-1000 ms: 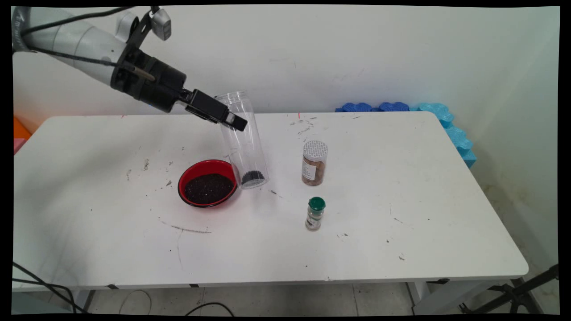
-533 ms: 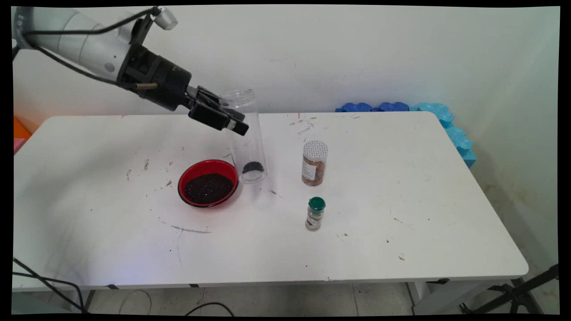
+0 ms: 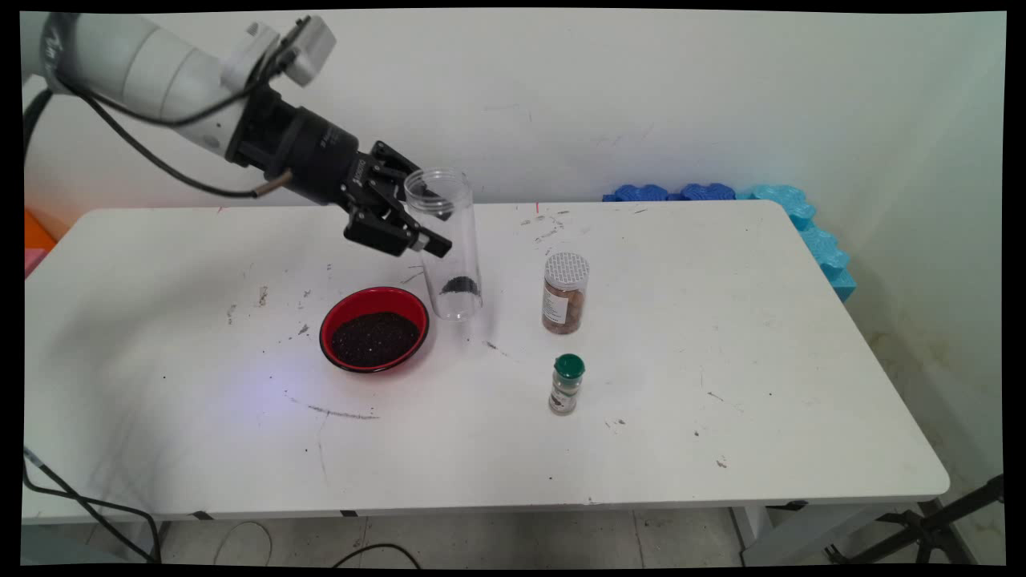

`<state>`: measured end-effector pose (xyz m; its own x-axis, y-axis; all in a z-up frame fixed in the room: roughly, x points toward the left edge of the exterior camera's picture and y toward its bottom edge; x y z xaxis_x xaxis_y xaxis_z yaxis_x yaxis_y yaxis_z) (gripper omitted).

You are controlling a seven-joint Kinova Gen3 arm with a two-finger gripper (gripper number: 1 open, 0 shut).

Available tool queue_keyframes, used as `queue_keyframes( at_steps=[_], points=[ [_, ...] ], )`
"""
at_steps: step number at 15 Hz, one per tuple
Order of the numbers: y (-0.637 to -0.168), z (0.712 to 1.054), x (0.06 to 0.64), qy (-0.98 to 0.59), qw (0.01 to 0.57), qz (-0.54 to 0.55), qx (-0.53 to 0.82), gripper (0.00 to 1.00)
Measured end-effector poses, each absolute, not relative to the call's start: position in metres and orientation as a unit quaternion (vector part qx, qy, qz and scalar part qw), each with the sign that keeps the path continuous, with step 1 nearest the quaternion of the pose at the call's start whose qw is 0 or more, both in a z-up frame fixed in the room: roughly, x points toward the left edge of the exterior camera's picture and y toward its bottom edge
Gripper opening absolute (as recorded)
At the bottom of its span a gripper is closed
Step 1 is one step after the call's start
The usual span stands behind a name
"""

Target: Place the picked object on the table

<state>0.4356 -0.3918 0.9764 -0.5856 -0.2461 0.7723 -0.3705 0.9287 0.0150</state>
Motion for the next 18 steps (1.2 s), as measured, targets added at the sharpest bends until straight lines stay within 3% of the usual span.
queue_keyframes(
  at_steps=[8, 18],
  points=[
    [-0.395, 0.945, 0.41, -0.902, 0.386, 0.119, 0.15, 0.0],
    [-0.398, 0.9, 0.385, -0.893, 0.385, 0.12, 0.202, 0.0]
  ],
)
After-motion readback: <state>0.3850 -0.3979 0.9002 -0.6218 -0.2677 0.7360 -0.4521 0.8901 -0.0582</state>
